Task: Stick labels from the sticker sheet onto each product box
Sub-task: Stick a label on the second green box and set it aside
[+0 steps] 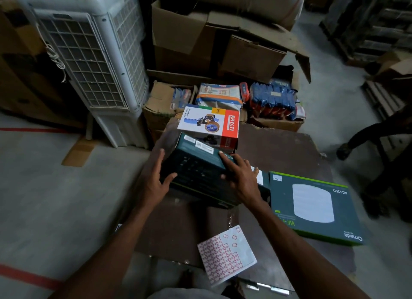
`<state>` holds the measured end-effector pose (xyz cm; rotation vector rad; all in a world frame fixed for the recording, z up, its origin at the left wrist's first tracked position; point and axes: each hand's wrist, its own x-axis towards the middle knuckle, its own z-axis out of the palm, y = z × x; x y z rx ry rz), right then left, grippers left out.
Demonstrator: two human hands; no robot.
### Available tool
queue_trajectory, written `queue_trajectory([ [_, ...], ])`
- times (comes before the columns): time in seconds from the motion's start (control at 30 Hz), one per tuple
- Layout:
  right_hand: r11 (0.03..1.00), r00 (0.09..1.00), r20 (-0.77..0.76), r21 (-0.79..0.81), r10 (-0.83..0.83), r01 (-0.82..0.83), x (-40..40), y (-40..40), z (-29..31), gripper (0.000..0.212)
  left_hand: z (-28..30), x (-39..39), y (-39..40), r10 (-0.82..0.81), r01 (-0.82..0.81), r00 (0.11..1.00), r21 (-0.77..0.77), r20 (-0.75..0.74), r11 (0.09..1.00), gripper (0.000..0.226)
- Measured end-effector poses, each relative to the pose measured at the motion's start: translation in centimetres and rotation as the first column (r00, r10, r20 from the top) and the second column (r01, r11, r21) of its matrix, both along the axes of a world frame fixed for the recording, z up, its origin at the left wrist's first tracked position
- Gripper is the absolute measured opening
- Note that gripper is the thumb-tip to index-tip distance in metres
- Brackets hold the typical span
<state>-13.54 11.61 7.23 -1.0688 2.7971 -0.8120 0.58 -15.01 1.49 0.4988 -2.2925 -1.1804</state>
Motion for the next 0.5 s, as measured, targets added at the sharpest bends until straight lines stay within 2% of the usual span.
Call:
queue_trajectory([
  [0.1,0.98,0.995,0.098,-0.2,0.025,-0.005,-0.8,1.1,-0.4,0.072,1.3,-0.3,-1.7,0.002,0.009,0.991,-0.08,0.134,0.997,0.082],
  [0.17,0.935,0.978,0.201,-0.353,0.051,0.023,-0.7,1.6,-0.6,0.075,3.1,-0.7,-2.3,-0.005,0.013,0.995,-0.089,0.096,0.996,0.078],
  [0.23,0.885,0.939,0.334,-0.458,0.08,0.088,-0.6,2.1,-0.9,0.077,5.4,-1.5,-2.3,-0.022,0.028,0.999,-0.204,0.033,0.979,0.071],
  [0.33,0.869,0.853,0.513,-0.461,0.098,0.178,-0.7,2.5,-2.1,0.08,8.8,-3.1,-1.1,0.018,0.006,0.998,-0.428,0.052,0.904,0.065],
  [0.4,0.862,0.794,0.603,-0.441,0.078,0.25,-0.7,2.4,-2.6,0.084,10.0,-4.0,0.2,0.025,0.029,0.994,-0.502,0.102,0.864,0.062],
  [0.5,0.8,0.761,0.648,-0.471,0.028,0.371,0.1,1.8,-2.0,0.073,10.1,-4.6,2.4,0.018,0.073,0.988,-0.556,0.157,0.828,0.06],
])
